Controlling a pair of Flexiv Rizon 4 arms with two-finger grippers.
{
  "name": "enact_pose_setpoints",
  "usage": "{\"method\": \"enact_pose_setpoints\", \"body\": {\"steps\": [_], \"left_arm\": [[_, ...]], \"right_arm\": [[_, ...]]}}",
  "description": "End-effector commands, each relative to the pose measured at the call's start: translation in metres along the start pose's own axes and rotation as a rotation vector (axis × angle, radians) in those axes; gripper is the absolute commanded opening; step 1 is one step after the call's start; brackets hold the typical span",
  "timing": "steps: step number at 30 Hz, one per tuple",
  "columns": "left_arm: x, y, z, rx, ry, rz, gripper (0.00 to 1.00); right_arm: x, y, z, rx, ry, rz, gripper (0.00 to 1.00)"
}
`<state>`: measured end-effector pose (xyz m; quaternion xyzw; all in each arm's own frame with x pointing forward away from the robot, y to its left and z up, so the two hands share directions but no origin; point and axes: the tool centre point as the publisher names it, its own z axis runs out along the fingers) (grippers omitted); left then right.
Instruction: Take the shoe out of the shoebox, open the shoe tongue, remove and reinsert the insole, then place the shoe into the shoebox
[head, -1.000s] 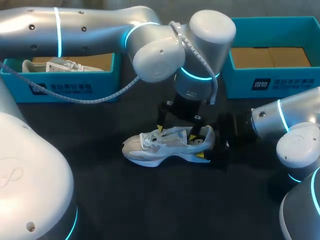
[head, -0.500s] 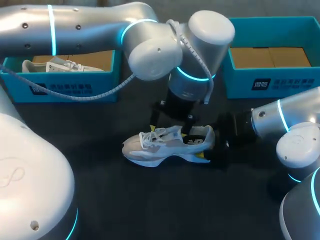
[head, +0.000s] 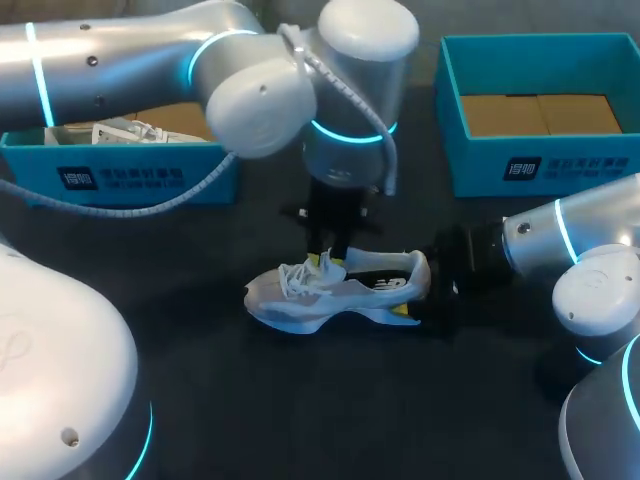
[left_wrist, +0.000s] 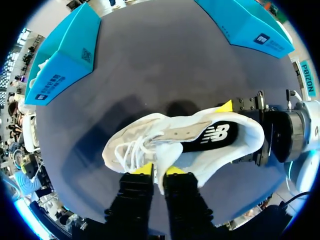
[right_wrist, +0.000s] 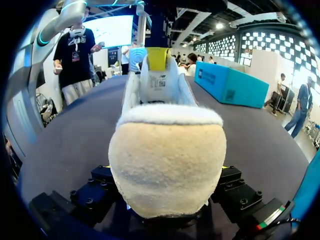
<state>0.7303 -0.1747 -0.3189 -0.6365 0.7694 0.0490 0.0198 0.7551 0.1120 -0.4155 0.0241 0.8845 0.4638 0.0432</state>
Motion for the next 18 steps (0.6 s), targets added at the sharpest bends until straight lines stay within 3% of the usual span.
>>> {"method": "enact_pose_setpoints", "body": {"steps": [1, 10, 18], "left_arm": [[-0.013, 0.001, -0.003, 0.0, 0.132, 0.014, 0.0], [-0.041, 0.01, -0.024, 0.052, 0.181, 0.01, 0.0], [-0.079, 0.019, -0.008, 0.038, 0.153, -0.068, 0.0]], "right_arm": [[0.0, -0.002, 0.006, 0.002, -0.002, -0.001, 0.0], [0.0, -0.002, 0.006, 0.002, -0.002, -0.001, 0.0], [0.0, -0.002, 0.006, 0.002, -0.002, -0.001, 0.0]]}}
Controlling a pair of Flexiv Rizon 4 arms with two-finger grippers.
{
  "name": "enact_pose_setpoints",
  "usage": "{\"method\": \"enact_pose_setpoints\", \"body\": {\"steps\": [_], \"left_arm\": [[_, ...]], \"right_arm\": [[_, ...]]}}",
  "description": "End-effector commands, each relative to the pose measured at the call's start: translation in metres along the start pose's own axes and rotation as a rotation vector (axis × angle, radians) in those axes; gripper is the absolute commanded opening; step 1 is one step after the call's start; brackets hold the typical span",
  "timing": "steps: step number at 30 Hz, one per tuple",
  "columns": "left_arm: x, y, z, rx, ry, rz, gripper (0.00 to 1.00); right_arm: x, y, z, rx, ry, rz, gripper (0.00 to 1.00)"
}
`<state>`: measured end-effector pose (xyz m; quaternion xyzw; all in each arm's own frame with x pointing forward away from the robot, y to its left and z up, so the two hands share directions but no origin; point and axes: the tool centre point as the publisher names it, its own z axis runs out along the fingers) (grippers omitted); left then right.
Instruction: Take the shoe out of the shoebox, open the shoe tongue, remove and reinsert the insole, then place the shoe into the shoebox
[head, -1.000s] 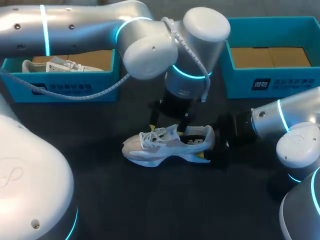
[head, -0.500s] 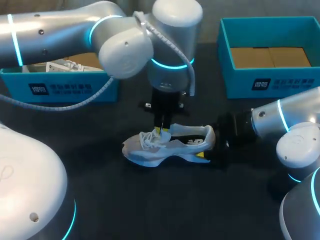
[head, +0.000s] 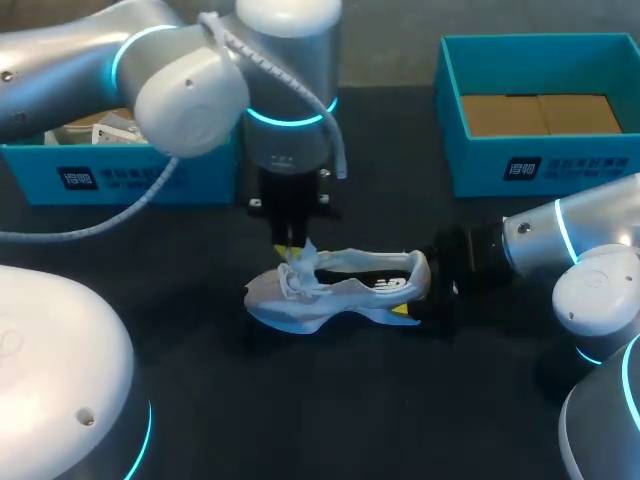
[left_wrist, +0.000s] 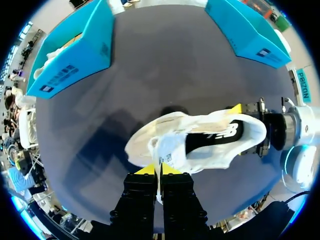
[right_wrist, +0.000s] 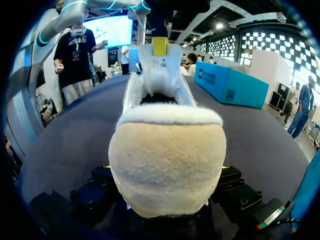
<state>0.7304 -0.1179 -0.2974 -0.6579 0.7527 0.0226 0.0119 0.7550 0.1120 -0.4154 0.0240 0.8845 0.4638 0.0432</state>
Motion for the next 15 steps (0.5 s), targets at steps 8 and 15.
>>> {"method": "enact_pose_setpoints", "body": {"steps": [8, 15], "left_arm": [[-0.05, 0.007, 0.034, -0.044, 0.04, -0.064, 0.0], [-0.054, 0.003, 0.06, -0.086, -0.01, -0.048, 0.0]], "right_arm": [[0.0, -0.002, 0.006, 0.002, -0.002, -0.001, 0.0], [0.0, -0.002, 0.006, 0.002, -0.002, -0.001, 0.0]]}}
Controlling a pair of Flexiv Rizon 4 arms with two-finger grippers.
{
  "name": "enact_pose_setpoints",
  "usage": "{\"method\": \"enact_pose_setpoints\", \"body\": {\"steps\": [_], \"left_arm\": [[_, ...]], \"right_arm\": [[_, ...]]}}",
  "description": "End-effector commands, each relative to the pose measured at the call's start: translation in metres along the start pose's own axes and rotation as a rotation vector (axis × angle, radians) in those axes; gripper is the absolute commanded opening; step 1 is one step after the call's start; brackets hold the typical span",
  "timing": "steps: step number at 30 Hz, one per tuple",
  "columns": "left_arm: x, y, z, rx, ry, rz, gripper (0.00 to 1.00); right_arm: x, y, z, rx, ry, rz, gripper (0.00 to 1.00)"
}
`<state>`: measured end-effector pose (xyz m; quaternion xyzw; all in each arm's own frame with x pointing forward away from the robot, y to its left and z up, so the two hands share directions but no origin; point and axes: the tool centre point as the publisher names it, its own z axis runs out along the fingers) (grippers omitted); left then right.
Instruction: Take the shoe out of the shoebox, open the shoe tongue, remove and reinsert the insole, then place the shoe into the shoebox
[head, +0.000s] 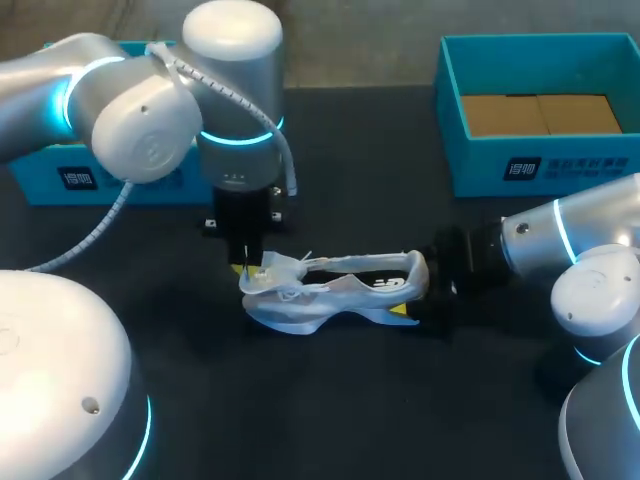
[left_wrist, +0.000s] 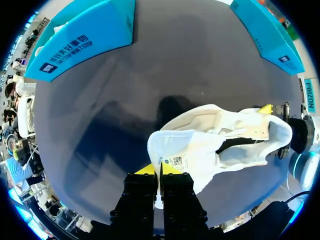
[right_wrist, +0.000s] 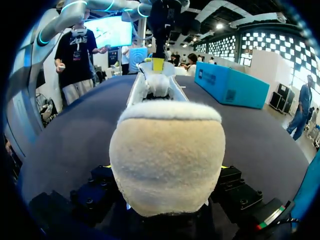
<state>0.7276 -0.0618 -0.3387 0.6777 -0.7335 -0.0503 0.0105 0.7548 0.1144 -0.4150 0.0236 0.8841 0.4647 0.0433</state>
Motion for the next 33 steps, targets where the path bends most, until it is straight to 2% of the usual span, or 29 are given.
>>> {"method": "enact_pose_setpoints", "body": {"steps": [1, 11, 12, 14, 15, 16, 21, 33], "left_arm": [[0.0, -0.008, 0.019, -0.021, -0.01, 0.007, 0.0], [0.006, -0.01, 0.05, -0.072, -0.056, 0.012, 0.0], [0.007, -0.01, 0.051, -0.073, -0.057, 0.016, 0.1], [0.008, -0.009, 0.051, -0.078, -0.052, 0.018, 0.73], [0.009, -0.008, 0.05, -0.077, -0.05, 0.019, 0.95], [0.009, -0.007, 0.048, -0.076, -0.048, 0.021, 1.0], [0.013, -0.005, 0.032, -0.032, -0.047, 0.059, 1.0], [0.04, -0.01, -0.039, 0.141, 0.026, 0.36, 1.0]], "right_arm": [[0.0, -0.003, 0.004, 0.004, -0.002, 0.0, 0.0], [0.0, -0.003, 0.004, 0.004, -0.002, 0.0, 0.0], [0.0, -0.003, 0.004, 0.004, -0.002, 0.0, 0.0], [0.0, -0.003, 0.004, 0.004, -0.002, 0.0, 0.0], [0.0, -0.003, 0.004, 0.004, -0.002, 0.0, 0.0], [0.0, -0.003, 0.004, 0.004, -0.002, 0.0, 0.0], [0.0, -0.003, 0.004, 0.004, -0.002, 0.0, 0.0], [0.0, -0.003, 0.004, 0.004, -0.002, 0.0, 0.0]]}}
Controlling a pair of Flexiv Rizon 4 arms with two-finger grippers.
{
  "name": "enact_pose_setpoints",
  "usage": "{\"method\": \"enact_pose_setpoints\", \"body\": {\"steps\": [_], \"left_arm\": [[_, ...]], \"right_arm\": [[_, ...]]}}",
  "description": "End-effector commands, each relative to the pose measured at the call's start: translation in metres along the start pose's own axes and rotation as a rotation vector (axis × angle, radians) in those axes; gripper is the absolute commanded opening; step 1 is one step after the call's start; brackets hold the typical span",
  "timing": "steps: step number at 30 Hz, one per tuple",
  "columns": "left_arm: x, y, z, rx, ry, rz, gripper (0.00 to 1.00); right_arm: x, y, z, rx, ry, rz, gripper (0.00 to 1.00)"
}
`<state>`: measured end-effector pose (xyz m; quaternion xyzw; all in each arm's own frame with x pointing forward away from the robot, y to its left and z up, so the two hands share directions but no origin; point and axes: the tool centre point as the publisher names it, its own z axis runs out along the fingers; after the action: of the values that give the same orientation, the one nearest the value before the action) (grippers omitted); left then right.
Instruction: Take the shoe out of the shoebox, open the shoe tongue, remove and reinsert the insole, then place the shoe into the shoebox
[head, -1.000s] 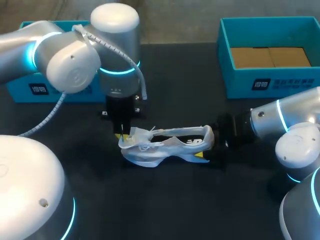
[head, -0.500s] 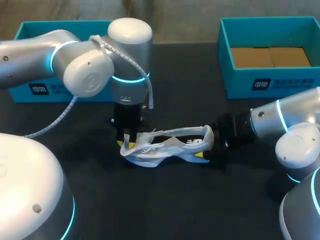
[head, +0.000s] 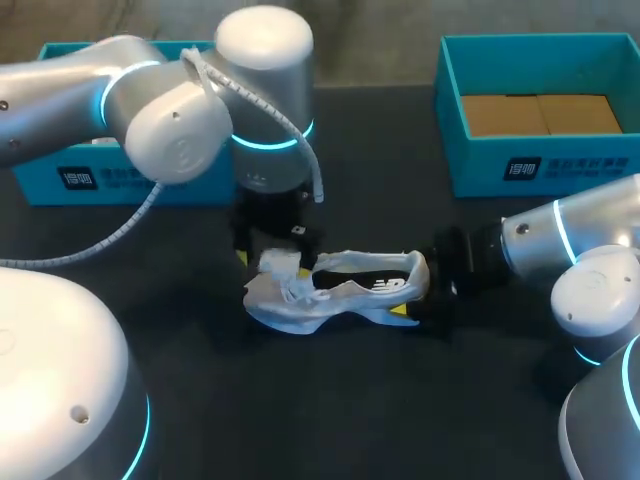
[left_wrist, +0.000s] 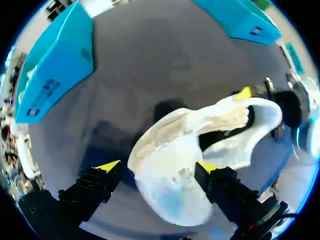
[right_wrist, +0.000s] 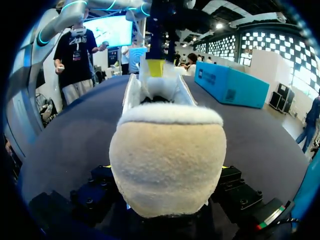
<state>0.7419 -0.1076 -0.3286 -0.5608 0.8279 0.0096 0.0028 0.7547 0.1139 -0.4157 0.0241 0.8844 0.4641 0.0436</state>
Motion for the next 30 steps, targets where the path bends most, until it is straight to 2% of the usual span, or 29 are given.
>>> {"method": "enact_pose_setpoints", "body": {"steps": [1, 6, 9, 10, 12, 15, 17, 18, 24, 30], "left_arm": [[0.0, 0.002, -0.032, 0.075, 0.01, 0.096, 1.0], [0.008, -0.013, -0.058, 0.147, 0.047, 0.353, 1.0], [0.016, -0.023, -0.071, 0.183, 0.089, 0.651, 1.0], [0.019, -0.025, -0.073, 0.17, 0.102, 0.785, 1.0], [0.025, -0.029, -0.076, 0.18, 0.021, 0.965, 1.0], [0.029, -0.032, -0.078, 0.154, 0.059, 1.211, 1.0], [0.032, -0.034, -0.079, 0.137, 0.017, 1.303, 0.47], [0.032, -0.035, -0.079, 0.137, 0.022, 1.37, 0.0], [0.041, -0.037, -0.084, 0.176, -0.005, 1.562, 0.0], [0.063, -0.039, -0.085, 0.211, 0.018, 1.642, 0.0]], "right_arm": [[0.0, -0.002, 0.004, 0.002, -0.001, 0.0, 0.0], [0.0, -0.002, 0.004, 0.002, -0.001, 0.0, 0.0], [0.0, -0.002, 0.004, 0.002, -0.001, 0.0, 0.0], [0.0, -0.002, 0.004, 0.002, -0.001, 0.0, 0.0], [0.0, -0.002, 0.004, 0.002, -0.001, 0.0, 0.0], [0.0, -0.002, 0.004, 0.002, -0.001, 0.0, 0.0], [0.0, -0.002, 0.004, 0.002, -0.001, 0.0, 0.0], [0.0, -0.002, 0.004, 0.002, -0.001, 0.0, 0.0], [0.0, -0.002, 0.004, 0.002, -0.001, 0.0, 0.0], [0.0, -0.002, 0.004, 0.002, -0.001, 0.0, 0.0]]}}
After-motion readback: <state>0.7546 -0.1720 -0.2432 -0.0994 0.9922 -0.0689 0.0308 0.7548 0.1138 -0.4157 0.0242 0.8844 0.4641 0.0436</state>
